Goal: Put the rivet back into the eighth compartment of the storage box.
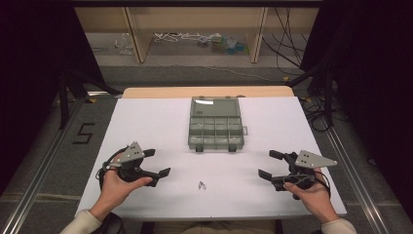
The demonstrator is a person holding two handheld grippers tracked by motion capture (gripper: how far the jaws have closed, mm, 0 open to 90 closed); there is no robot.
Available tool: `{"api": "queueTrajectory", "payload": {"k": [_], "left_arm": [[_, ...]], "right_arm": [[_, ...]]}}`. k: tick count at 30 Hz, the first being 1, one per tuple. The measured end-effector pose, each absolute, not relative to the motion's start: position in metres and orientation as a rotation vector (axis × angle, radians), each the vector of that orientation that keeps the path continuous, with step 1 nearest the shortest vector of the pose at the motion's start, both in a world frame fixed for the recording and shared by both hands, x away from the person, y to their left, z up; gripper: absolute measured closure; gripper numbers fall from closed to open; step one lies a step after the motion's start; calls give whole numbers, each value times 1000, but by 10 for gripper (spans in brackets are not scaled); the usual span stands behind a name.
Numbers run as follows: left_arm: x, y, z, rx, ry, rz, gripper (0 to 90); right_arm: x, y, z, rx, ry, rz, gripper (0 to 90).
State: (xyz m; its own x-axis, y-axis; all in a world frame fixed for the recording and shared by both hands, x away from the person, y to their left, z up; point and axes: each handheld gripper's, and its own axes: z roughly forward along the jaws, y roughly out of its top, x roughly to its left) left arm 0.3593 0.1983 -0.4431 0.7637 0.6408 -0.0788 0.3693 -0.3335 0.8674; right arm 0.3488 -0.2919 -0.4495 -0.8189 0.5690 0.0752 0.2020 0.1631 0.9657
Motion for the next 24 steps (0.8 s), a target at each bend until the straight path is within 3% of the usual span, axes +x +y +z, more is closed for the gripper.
{"api": "queueTrajectory", "payload": {"k": [3, 14, 24], "left_arm": [[359, 195, -442, 2022, 736, 353, 164], [370, 145, -441, 2459, 467, 209, 163], [383, 95, -447, 2602, 359, 119, 204]], "right_arm": [[349, -292, -450, 744, 2141, 1701, 164], [349, -292, -449, 740, 2174, 1647, 164], [348, -290, -450, 754, 2191, 1678, 164]]}}
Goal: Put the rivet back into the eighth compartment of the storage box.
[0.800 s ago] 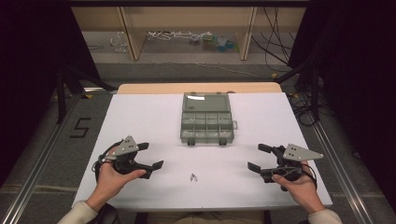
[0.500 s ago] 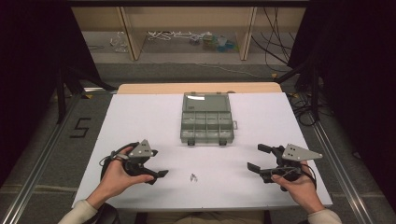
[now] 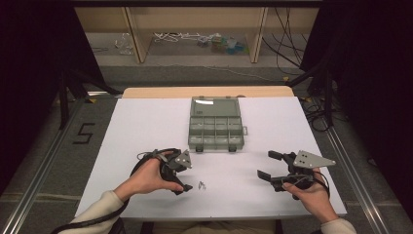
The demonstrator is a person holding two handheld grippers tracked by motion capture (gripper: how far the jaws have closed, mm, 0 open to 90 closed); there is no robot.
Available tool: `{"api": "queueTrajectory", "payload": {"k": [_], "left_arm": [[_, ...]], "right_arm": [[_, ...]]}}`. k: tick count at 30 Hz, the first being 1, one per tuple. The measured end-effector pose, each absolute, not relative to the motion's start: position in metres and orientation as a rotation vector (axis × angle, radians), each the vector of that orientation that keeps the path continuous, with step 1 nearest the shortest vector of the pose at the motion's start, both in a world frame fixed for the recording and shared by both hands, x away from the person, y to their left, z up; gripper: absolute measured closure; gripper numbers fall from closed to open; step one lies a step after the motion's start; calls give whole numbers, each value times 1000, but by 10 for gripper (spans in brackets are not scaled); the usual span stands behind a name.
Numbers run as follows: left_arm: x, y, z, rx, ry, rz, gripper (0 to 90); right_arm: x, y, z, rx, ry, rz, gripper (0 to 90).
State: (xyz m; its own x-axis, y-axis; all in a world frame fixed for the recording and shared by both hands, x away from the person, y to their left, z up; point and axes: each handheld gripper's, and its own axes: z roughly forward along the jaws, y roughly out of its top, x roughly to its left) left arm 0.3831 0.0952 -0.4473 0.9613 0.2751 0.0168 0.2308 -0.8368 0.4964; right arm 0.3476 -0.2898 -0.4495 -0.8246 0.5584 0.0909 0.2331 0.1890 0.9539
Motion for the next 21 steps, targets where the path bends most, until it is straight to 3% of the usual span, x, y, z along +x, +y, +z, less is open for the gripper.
{"api": "queueTrajectory", "payload": {"k": [6, 21], "left_arm": [[389, 75, -453, 2742, 240, 97, 290], [385, 52, -462, 2818, 168, 52, 479]], "right_arm": [[349, -290, -450, 719, 2171, 1684, 164], [349, -290, -450, 721, 2176, 1671, 165]]}}
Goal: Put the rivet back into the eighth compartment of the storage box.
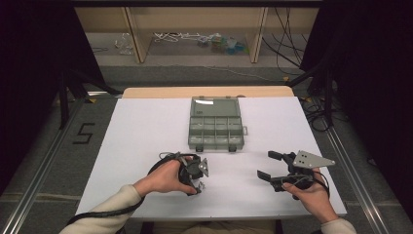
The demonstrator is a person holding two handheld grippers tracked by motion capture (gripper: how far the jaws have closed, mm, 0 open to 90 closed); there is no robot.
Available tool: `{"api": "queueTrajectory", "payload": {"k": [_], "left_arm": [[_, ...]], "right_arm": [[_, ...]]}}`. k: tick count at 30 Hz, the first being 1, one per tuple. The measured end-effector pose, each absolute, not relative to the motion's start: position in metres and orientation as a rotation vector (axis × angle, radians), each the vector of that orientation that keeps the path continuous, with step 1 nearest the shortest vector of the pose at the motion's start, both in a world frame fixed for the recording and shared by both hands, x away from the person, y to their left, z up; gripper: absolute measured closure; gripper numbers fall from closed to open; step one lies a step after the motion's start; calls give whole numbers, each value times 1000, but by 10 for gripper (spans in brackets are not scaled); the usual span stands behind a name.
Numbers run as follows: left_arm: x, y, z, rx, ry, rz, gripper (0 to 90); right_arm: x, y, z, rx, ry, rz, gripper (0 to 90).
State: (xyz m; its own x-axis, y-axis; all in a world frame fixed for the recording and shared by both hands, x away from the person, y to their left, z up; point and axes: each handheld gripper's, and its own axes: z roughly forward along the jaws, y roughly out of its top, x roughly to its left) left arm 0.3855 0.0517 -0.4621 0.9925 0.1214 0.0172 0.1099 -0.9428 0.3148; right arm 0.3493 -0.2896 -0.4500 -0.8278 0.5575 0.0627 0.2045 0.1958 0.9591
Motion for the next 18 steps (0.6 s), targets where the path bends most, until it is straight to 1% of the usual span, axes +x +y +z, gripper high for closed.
{"api": "queueTrajectory", "payload": {"k": [2, 6, 11, 14, 16, 18], "left_arm": [[385, 51, -462, 2821, 163, 50, 494], [385, 48, -461, 2833, 159, 30, 555], [387, 47, -461, 2844, 170, 12, 598], [387, 46, -460, 2847, 179, 11, 635], [388, 46, -460, 2847, 182, 9, 676], [388, 45, -460, 2850, 191, 12, 694]], "right_arm": [[349, -290, -450, 724, 2180, 1667, 165], [350, -290, -450, 718, 2176, 1679, 165], [349, -290, -450, 721, 2185, 1663, 165], [349, -290, -450, 717, 2185, 1667, 165], [350, -290, -450, 711, 2180, 1669, 165], [350, -290, -450, 710, 2181, 1668, 165]]}}
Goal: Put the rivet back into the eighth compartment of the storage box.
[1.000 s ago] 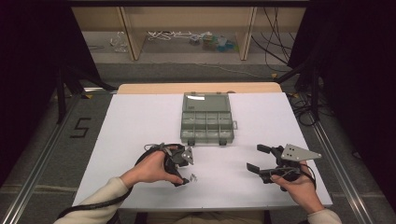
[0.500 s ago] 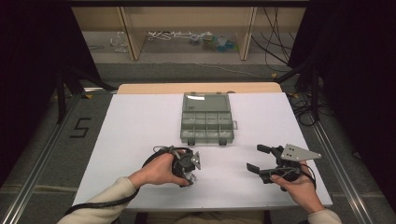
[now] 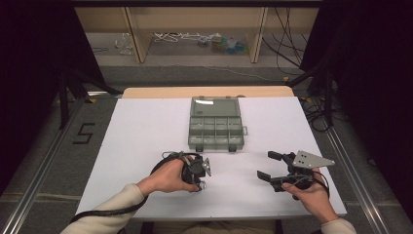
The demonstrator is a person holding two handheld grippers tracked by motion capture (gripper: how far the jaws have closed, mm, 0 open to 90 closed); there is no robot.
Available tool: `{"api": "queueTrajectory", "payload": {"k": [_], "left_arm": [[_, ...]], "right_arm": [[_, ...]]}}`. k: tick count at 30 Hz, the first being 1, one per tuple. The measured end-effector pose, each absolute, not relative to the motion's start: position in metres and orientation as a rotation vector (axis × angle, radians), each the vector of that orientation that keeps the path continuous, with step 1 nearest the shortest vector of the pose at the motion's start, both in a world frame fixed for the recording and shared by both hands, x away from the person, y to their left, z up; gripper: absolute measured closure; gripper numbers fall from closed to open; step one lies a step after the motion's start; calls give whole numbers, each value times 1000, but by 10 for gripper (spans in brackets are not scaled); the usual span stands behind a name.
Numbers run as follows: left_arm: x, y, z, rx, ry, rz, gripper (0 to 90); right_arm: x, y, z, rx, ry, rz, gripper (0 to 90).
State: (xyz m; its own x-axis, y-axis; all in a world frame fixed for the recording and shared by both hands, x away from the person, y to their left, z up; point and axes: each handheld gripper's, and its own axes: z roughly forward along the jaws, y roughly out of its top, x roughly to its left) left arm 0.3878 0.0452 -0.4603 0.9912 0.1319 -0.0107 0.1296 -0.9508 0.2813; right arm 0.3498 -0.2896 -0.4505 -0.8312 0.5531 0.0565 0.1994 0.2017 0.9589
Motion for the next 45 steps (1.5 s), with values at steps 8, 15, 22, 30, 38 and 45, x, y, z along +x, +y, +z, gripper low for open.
{"api": "queueTrajectory", "payload": {"k": [8, 15, 22, 30, 38, 45], "left_arm": [[386, 44, -460, 2853, 205, 17, 760], [387, 47, -460, 2824, 225, 2, 797], [388, 48, -460, 2813, 259, -10, 799], [388, 51, -461, 2794, 290, -19, 799], [387, 53, -460, 2788, 292, -17, 800], [385, 53, -456, 2785, 295, 73, 900]], "right_arm": [[349, -290, -450, 720, 2190, 1662, 165], [349, -290, -450, 718, 2193, 1664, 165], [349, -290, -450, 717, 2193, 1664, 165], [349, -290, -450, 715, 2192, 1661, 165], [349, -290, -450, 716, 2193, 1661, 165], [349, -290, -450, 716, 2193, 1661, 165]]}}
